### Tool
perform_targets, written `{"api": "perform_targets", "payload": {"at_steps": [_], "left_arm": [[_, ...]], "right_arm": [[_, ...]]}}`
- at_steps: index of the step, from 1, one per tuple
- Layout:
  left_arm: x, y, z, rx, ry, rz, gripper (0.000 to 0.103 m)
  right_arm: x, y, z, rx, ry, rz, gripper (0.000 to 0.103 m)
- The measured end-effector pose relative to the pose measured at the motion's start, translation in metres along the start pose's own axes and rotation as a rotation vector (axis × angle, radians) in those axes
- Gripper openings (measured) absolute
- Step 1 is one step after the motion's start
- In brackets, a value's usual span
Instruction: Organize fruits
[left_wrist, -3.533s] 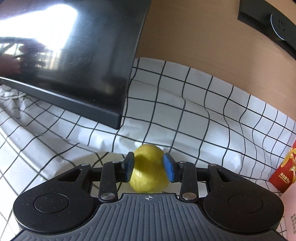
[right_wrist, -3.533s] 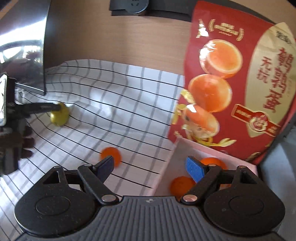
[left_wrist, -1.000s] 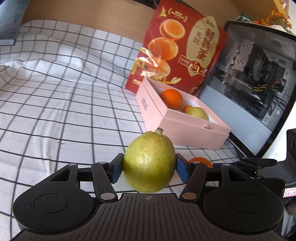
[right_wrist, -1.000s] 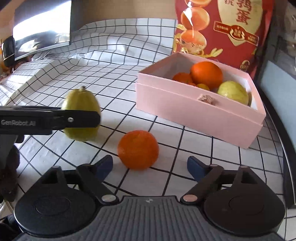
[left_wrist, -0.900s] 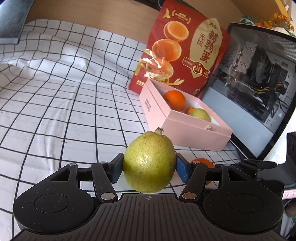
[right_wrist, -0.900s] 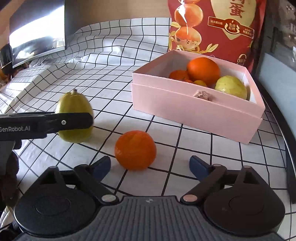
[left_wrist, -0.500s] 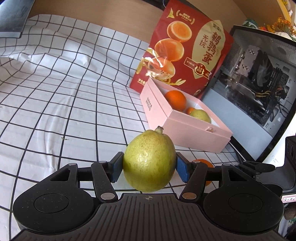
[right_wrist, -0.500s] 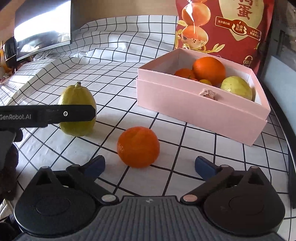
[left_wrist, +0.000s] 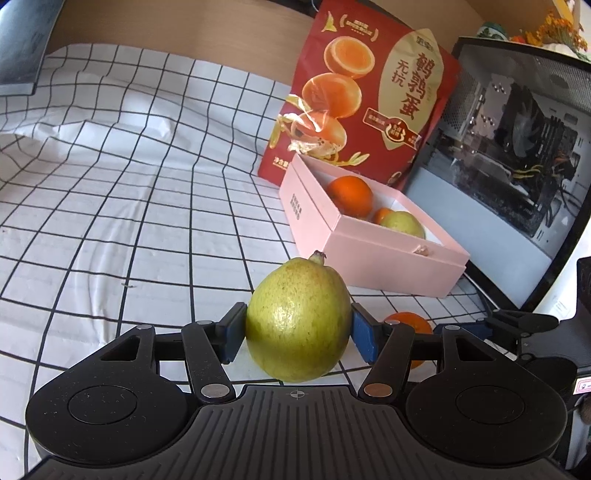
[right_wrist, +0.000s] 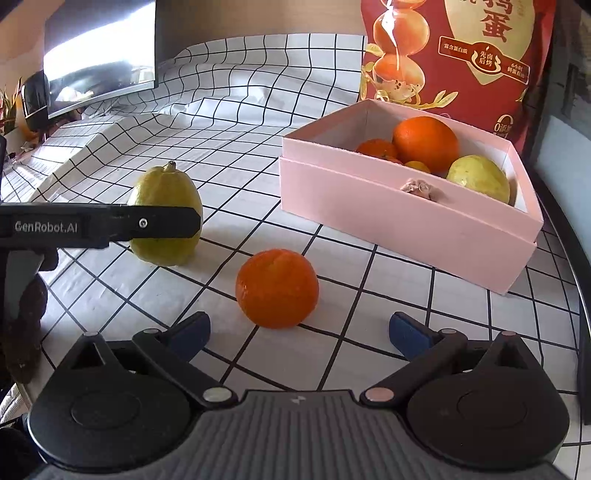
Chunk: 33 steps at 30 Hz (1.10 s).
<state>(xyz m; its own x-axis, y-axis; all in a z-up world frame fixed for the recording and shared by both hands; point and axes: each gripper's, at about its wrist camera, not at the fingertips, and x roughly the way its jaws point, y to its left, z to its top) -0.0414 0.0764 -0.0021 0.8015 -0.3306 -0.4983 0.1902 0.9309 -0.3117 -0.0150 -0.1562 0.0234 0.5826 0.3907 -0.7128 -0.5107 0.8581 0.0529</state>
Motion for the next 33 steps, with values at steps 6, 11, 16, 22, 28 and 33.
{"api": "perform_targets", "payload": {"at_steps": [6,11,16,22,28,33], "left_arm": [[-0.004,-0.012,-0.005,0.035,-0.018,0.056,0.065],[-0.011,-0.022,-0.01,0.068,-0.025,0.084,0.065],[-0.012,-0.017,-0.011,0.038,-0.027,0.067,0.065],[-0.012,-0.013,-0.01,0.007,-0.03,0.056,0.065],[-0.012,-0.013,-0.01,0.009,-0.03,0.057,0.065],[-0.013,-0.013,-0.009,0.003,-0.031,0.055,0.065]], "right_arm": [[-0.001,-0.007,-0.001,0.042,-0.007,-0.024,0.103],[-0.008,-0.026,-0.004,0.15,-0.029,-0.062,0.103],[-0.011,-0.032,-0.007,0.185,-0.039,-0.061,0.102],[-0.007,0.0,-0.004,0.034,-0.036,-0.073,0.089],[0.002,0.014,0.006,0.012,-0.041,-0.03,0.08],[0.0,0.014,0.004,0.012,-0.05,-0.022,0.075]]}}
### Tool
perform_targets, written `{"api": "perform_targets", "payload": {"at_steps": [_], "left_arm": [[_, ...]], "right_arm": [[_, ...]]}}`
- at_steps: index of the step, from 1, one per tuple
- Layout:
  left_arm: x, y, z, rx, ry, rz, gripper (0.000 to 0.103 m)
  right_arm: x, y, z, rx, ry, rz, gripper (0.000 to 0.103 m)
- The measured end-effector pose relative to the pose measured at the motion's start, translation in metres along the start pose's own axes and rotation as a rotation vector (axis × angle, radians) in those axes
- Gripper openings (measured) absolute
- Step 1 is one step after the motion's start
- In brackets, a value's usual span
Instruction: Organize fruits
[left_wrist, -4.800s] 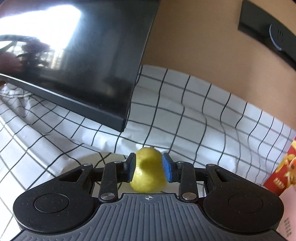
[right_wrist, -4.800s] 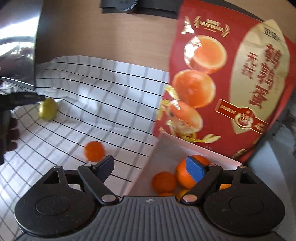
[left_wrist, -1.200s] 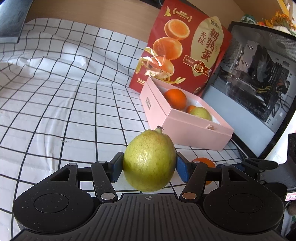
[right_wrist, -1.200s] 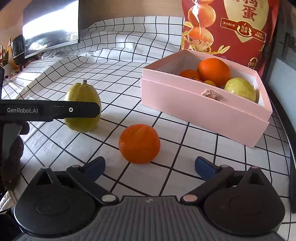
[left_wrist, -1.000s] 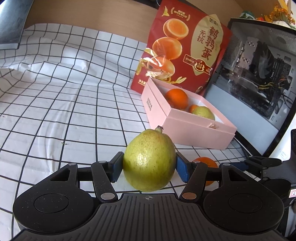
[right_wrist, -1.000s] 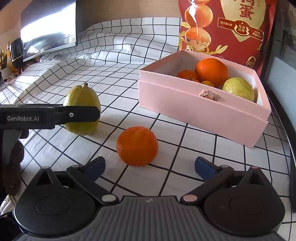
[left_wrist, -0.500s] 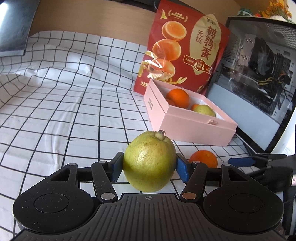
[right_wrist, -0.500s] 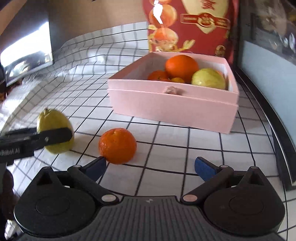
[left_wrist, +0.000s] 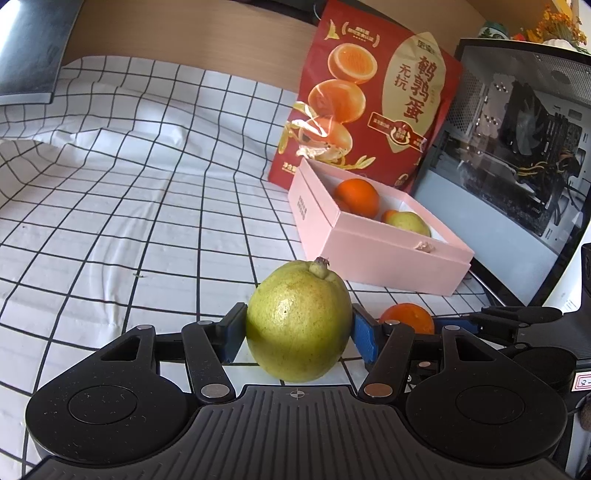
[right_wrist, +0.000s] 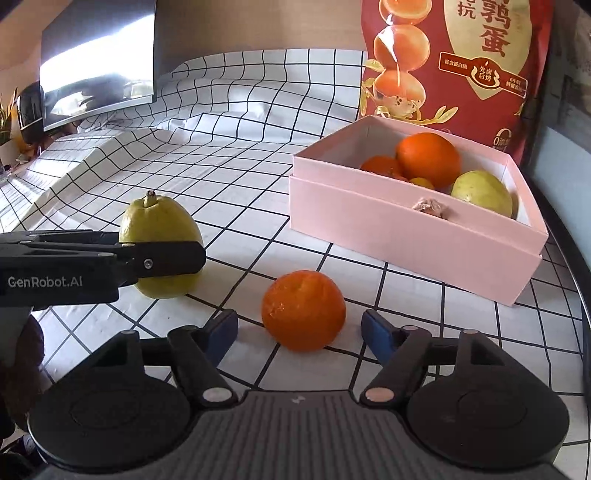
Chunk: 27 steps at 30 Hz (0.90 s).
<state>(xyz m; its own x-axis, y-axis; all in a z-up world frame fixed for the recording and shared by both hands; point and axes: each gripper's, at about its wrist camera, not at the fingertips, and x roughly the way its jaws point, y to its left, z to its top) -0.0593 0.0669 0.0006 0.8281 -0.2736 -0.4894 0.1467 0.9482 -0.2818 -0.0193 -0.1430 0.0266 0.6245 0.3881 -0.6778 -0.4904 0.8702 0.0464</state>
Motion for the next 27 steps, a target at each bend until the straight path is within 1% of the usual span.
{"api": "perform_targets", "payload": {"at_steps": [4,6,8,10,12,14,16,22,27], "left_arm": [[0.0,0.0,0.0,-0.009,0.0,-0.003,0.065],[0.0,0.001,0.0,-0.013,0.0,-0.004,0.065],[0.0,0.001,0.0,-0.018,0.0,-0.006,0.065],[0.0,0.002,0.0,-0.023,-0.001,-0.008,0.065],[0.0,0.003,0.0,-0.026,-0.001,-0.009,0.065],[0.0,0.003,0.0,-0.028,-0.001,-0.01,0.065],[0.0,0.003,0.0,-0.027,-0.001,-0.01,0.065],[-0.001,0.002,0.001,-0.025,0.0,-0.005,0.065],[0.0,-0.001,0.001,-0.007,0.001,0.005,0.065]], "right_arm": [[0.002,0.001,0.002,-0.002,0.002,-0.003,0.074],[0.003,0.0,0.003,0.003,0.002,-0.008,0.069],[0.004,-0.001,0.005,-0.001,0.002,-0.015,0.062],[0.004,-0.002,0.007,0.004,0.008,-0.008,0.062],[0.005,-0.005,0.009,0.018,0.014,0.0,0.059],[0.005,-0.006,0.01,0.021,0.016,0.0,0.051],[0.002,-0.006,0.011,0.026,0.016,0.016,0.045],[-0.008,-0.006,0.008,0.005,0.014,-0.005,0.045],[-0.017,-0.016,0.005,0.025,0.006,-0.031,0.045]]}}
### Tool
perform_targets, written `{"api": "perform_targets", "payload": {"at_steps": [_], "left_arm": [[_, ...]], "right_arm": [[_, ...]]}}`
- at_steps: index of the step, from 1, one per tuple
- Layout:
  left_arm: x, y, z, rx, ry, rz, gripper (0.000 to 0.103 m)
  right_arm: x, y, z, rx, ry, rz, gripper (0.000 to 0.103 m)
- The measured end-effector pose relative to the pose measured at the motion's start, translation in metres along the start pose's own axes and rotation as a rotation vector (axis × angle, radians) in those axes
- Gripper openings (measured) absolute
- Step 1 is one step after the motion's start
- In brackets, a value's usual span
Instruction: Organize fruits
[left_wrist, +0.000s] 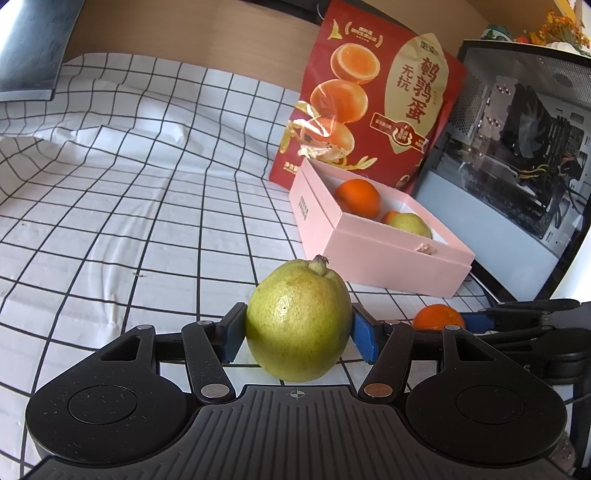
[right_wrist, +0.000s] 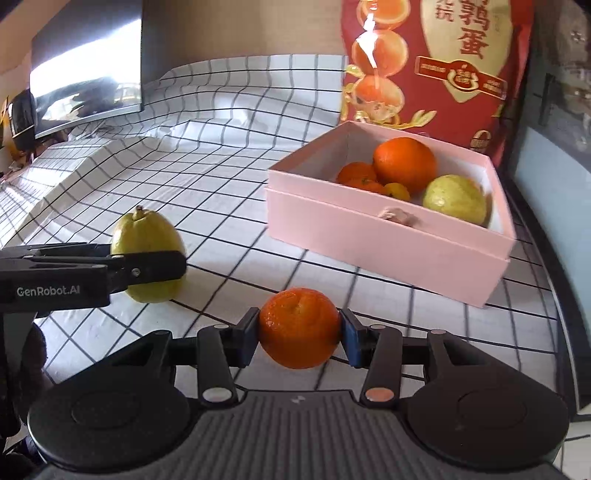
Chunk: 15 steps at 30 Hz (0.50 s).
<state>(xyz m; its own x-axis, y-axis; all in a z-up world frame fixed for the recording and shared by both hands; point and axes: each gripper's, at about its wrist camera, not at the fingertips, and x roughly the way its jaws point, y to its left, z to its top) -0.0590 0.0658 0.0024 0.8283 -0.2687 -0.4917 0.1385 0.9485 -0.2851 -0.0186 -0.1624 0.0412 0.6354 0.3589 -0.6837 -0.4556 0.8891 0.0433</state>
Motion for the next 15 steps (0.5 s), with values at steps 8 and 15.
{"api": "perform_targets", "payload": {"at_steps": [8,15], "left_arm": [[0.002,0.0,0.004,0.012,0.011,-0.009,0.065],[0.016,-0.009,0.024,0.038,0.043,-0.085,0.065]], "right_arm": [[-0.006,-0.014,-0.005,0.041,0.013,-0.04,0.045],[-0.013,-0.02,0.003,0.052,-0.005,-0.058,0.045]]}}
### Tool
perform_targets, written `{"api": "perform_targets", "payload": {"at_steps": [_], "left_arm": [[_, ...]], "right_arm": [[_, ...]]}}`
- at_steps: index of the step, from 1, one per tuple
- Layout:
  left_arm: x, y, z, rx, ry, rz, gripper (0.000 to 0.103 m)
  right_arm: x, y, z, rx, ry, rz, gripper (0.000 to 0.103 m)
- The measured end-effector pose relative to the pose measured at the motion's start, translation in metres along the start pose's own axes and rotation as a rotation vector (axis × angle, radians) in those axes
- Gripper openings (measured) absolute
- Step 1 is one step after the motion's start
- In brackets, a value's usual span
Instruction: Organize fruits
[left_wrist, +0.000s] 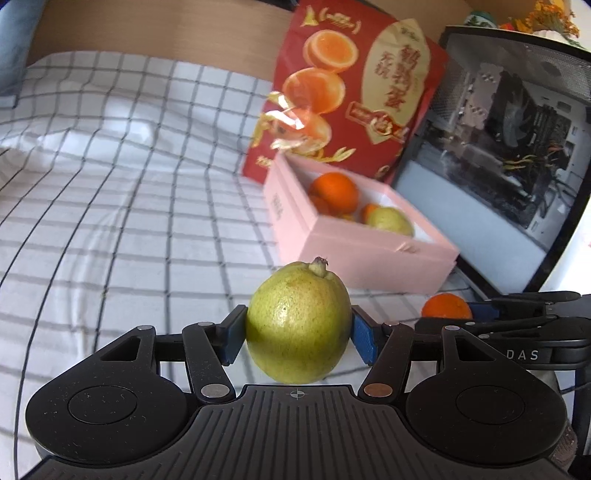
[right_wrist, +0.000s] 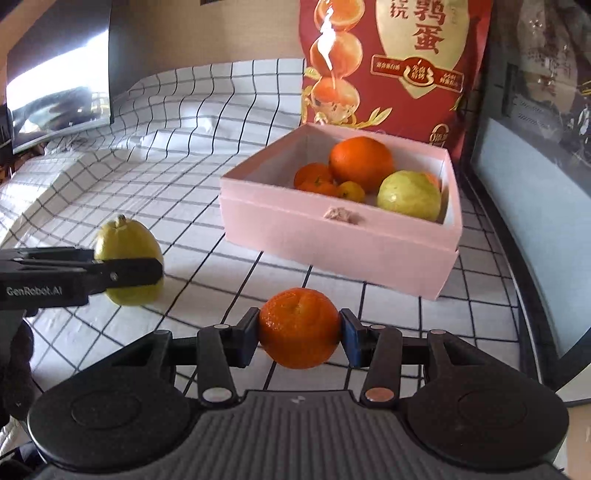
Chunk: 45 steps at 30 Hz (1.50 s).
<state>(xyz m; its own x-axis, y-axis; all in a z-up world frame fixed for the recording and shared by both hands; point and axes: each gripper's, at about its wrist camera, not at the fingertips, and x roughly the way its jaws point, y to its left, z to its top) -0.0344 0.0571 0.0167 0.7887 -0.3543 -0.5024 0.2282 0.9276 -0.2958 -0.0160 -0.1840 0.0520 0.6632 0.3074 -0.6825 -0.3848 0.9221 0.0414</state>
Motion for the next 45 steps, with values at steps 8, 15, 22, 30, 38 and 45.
{"api": "perform_targets", "payload": {"at_steps": [8,15,22,30,38,45], "left_arm": [[-0.006,-0.04,0.09,0.05,-0.194,-0.126,0.065],[0.088,-0.061,0.132,0.039,0.012,-0.084,0.065],[0.144,-0.063,0.105,0.17,0.095,-0.031,0.066],[0.124,-0.042,0.106,0.083,0.059,-0.126,0.065],[0.064,0.009,0.106,-0.053,-0.192,-0.101,0.064],[0.061,0.073,0.09,-0.271,-0.191,-0.019,0.064]], "right_arm": [[-0.054,-0.014,0.068,0.023,-0.157,-0.015,0.045],[-0.073,-0.035,0.163,0.034,-0.243,-0.12,0.045],[-0.043,-0.051,0.195,0.062,-0.211,-0.207,0.045],[-0.029,-0.044,0.189,0.046,-0.171,-0.2,0.045],[-0.007,-0.029,0.199,0.046,-0.136,-0.164,0.045],[0.073,-0.01,0.21,0.13,-0.003,-0.103,0.045]]}}
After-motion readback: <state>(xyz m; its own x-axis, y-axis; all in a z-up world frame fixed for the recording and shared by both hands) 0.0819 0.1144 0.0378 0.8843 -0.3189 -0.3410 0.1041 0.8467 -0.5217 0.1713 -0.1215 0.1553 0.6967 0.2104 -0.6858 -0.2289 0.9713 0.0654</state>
